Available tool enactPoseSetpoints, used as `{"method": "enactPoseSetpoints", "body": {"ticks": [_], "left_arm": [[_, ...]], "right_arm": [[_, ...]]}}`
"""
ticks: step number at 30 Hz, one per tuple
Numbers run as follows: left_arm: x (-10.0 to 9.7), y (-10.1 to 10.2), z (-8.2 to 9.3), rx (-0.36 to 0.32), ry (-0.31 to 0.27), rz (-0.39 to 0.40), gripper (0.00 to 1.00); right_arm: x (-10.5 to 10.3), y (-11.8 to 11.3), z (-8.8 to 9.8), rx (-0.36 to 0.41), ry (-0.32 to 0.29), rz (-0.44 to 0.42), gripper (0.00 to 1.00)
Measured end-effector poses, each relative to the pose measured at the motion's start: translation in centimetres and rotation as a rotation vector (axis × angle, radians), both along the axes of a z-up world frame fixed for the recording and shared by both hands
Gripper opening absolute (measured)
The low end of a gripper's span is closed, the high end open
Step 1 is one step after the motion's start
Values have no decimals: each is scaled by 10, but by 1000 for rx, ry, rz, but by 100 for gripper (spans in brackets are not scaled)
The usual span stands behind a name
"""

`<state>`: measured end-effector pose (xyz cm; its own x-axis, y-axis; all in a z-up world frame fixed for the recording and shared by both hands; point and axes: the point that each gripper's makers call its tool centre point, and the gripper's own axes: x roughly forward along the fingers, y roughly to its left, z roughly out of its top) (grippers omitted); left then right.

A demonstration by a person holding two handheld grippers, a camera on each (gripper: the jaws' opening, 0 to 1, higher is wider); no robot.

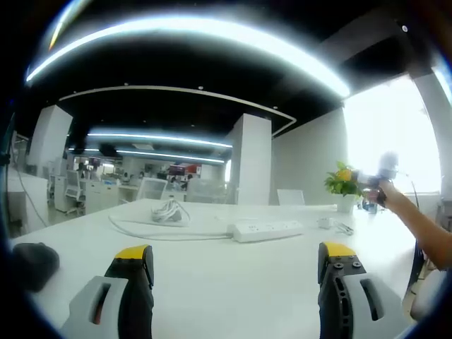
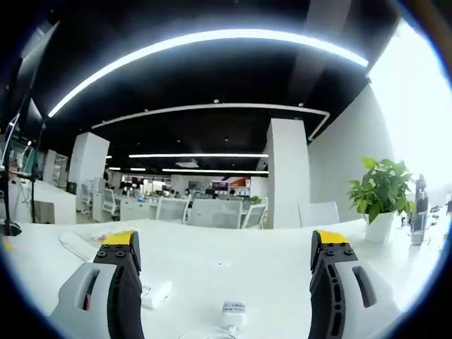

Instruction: Straighten the power strip on the desk, plug the charger into it

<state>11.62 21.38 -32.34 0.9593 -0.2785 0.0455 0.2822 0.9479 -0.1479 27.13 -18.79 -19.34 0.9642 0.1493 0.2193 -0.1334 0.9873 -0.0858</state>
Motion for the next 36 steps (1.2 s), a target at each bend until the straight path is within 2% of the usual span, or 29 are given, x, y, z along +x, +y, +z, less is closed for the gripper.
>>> {"method": "enactPoseSetpoints", "body": {"ticks": [16, 36], "left_arm": [[-3, -3, 0, 0, -3, -8, 99], [-4, -5, -3, -2, 1, -14, 99]], "right_arm": [[20, -3, -8, 28, 10, -31, 100], [57, -13, -28, 37, 73, -68, 100]]}}
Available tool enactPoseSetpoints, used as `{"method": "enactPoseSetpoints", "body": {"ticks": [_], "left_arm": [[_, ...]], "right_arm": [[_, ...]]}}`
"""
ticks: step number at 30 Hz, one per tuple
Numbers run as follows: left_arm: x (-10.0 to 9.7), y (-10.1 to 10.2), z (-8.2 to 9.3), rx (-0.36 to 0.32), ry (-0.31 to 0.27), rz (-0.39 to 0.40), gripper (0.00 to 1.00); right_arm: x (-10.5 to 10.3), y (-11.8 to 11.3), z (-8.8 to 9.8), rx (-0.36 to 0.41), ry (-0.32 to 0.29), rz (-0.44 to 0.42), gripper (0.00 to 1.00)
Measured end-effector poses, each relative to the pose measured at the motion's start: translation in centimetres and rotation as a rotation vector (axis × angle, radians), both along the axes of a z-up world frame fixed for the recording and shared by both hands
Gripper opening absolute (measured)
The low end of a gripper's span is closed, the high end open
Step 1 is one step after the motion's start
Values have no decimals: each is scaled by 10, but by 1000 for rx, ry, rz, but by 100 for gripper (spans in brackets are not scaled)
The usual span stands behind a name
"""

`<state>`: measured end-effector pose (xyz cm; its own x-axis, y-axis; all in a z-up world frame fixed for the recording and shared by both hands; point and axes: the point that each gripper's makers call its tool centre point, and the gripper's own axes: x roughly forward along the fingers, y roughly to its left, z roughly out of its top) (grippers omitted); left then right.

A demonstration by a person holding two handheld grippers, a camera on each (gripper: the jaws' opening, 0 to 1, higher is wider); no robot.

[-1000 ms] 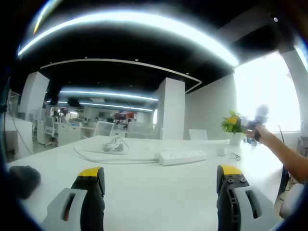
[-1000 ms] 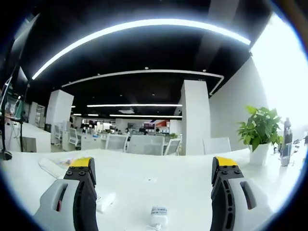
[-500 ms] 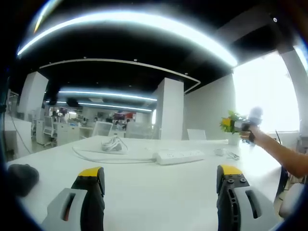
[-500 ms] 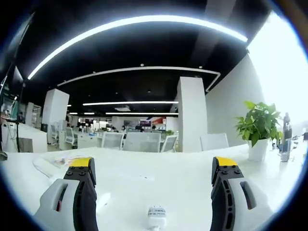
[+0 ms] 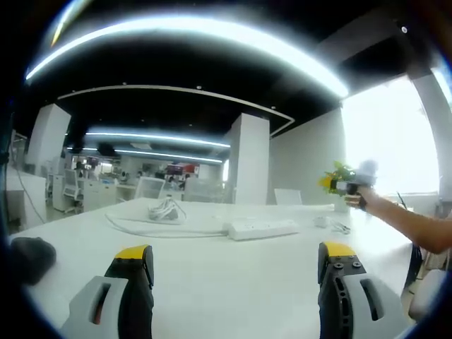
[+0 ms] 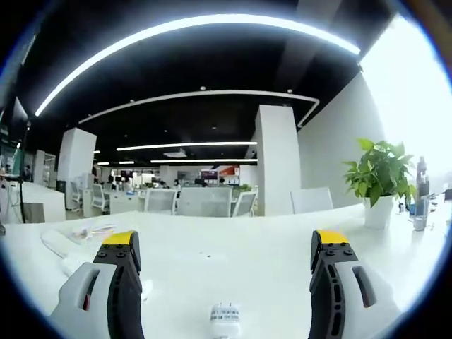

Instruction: Straighten the power strip on the desk, plug the charger into it

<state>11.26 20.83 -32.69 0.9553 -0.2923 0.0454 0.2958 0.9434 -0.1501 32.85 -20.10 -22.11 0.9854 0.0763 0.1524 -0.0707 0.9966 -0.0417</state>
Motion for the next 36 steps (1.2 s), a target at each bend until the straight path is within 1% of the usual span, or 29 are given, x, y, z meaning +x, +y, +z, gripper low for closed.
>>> {"method": "enactPoseSetpoints", "body": {"ticks": [10, 17, 25, 28, 33, 36], "left_arm": [[-1, -2, 0, -5, -2, -2, 99], [-2, -2, -1, -3, -4, -4, 99], [-2, -1, 0, -2, -5, -2, 99], [-2, -1, 0, 0, -4, -3, 99], [-2, -4, 1, 4, -6, -11, 99], [-2, -5, 3, 4, -10, -12, 99]], "right_arm": [[11, 2, -3, -13, 24, 3, 100], [13, 3, -8, -31, 28, 1, 100], [20, 4, -13, -49, 49, 8, 96], [21, 4, -12, -50, 43, 17, 94], [28, 1, -15, -55, 47, 17, 94], [31, 0, -19, -51, 58, 16, 94]]}}
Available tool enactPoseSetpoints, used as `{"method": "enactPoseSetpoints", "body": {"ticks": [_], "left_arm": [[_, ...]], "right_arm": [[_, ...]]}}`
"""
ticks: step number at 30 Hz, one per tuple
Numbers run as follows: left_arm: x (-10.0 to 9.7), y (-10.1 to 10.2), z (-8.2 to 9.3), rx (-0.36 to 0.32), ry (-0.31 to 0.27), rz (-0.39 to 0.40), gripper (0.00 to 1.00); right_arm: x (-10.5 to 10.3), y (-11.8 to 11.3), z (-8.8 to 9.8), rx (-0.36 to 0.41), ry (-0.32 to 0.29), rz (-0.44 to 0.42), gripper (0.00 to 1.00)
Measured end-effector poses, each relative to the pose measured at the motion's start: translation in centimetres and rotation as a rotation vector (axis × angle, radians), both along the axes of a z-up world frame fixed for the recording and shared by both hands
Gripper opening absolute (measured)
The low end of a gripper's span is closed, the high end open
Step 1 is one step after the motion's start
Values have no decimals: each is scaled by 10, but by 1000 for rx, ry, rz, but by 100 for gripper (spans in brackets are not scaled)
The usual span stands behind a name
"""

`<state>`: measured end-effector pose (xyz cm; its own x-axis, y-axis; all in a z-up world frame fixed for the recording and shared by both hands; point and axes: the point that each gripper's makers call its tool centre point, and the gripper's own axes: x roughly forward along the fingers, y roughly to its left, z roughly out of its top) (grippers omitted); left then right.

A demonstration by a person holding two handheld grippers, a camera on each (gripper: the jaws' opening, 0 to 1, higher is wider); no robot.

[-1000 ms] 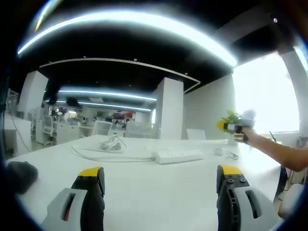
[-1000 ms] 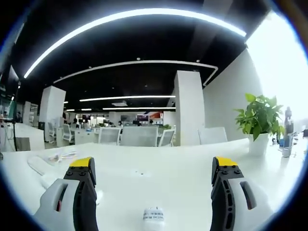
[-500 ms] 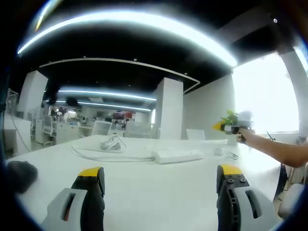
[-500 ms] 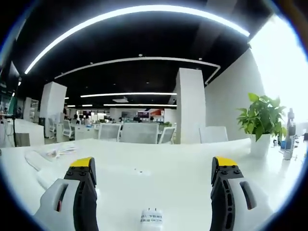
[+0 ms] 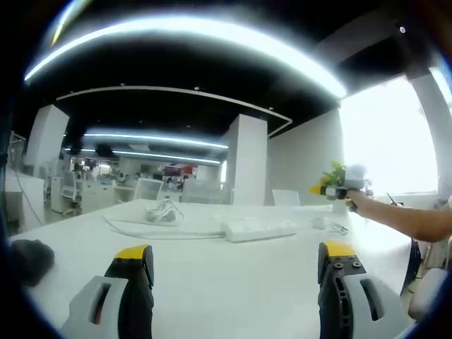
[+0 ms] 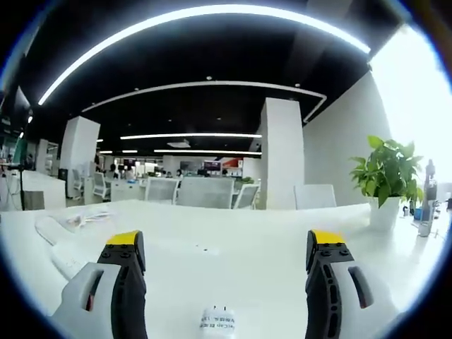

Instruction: Straighten the power strip on the desk, plug the charger into it

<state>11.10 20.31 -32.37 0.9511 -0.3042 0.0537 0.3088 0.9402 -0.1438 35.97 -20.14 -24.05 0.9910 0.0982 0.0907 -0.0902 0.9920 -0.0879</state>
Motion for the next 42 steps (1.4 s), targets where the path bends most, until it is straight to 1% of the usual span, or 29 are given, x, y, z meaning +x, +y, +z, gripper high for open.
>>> {"method": "enactPoseSetpoints", "body": {"ticks": [6, 18, 24, 32, 42], "left_arm": [[0, -2, 1, 3, -2, -4, 99], [-1, 0, 1, 6, 2, -1, 99], [-1, 1, 1, 9, 2, 1, 99], [-1, 2, 2, 9, 0, 3, 99], [-3, 2, 1, 5, 2, 2, 99]], "right_arm": [[3, 0, -14, 6, 44, 0, 96], [-1, 5, -35, 18, 113, 3, 97], [-1, 6, -51, 33, 167, 3, 97], [3, 4, -60, 45, 196, 6, 96], [3, 3, -80, 73, 257, 15, 95]]}}
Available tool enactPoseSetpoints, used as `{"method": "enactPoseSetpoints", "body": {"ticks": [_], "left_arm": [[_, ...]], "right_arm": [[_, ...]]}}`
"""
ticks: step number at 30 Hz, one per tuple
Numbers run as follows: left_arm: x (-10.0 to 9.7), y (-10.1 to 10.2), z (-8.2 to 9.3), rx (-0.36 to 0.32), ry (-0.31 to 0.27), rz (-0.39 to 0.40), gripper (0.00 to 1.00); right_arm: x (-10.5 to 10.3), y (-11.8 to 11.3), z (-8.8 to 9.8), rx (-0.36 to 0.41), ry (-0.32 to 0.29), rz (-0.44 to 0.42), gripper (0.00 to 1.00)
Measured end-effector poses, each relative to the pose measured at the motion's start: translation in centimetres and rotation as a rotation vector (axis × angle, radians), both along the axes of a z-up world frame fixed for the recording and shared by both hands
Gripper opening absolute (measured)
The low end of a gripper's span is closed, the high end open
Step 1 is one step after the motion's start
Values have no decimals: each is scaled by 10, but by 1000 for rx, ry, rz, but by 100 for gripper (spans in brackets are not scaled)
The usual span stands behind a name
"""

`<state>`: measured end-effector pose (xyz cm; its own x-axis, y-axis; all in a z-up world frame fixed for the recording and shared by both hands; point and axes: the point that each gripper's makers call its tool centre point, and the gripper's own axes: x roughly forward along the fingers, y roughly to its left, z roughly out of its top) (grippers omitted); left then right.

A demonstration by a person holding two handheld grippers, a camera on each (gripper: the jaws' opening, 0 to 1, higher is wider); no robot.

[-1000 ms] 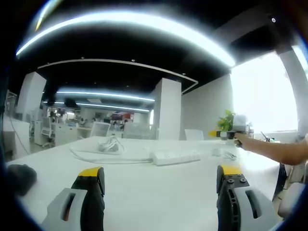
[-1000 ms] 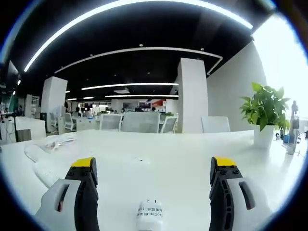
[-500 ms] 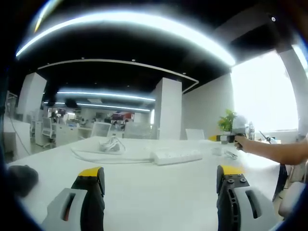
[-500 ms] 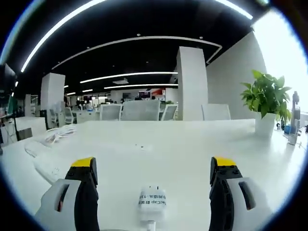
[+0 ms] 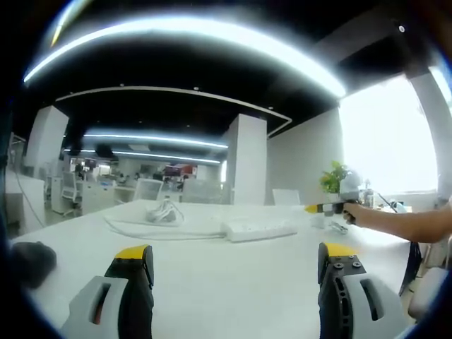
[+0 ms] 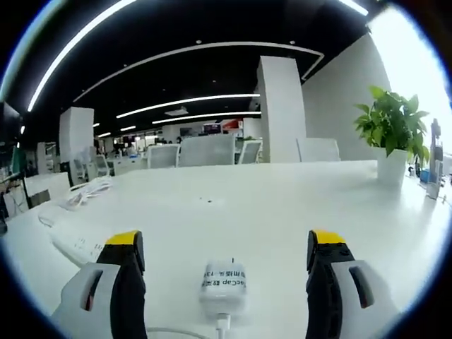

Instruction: Straighten the power strip on the desk, plug the charger into it

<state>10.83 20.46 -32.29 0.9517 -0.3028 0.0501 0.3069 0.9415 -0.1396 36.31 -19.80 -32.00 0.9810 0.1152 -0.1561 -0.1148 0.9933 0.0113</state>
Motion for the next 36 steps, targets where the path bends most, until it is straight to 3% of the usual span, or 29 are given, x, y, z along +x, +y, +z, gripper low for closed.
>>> {"method": "enactPoseSetpoints", "body": {"ticks": [36], "left_arm": [[-2, 0, -2, -19, 0, -8, 99]], "right_arm": [[1, 0, -23, -25, 85, 16, 90]]}}
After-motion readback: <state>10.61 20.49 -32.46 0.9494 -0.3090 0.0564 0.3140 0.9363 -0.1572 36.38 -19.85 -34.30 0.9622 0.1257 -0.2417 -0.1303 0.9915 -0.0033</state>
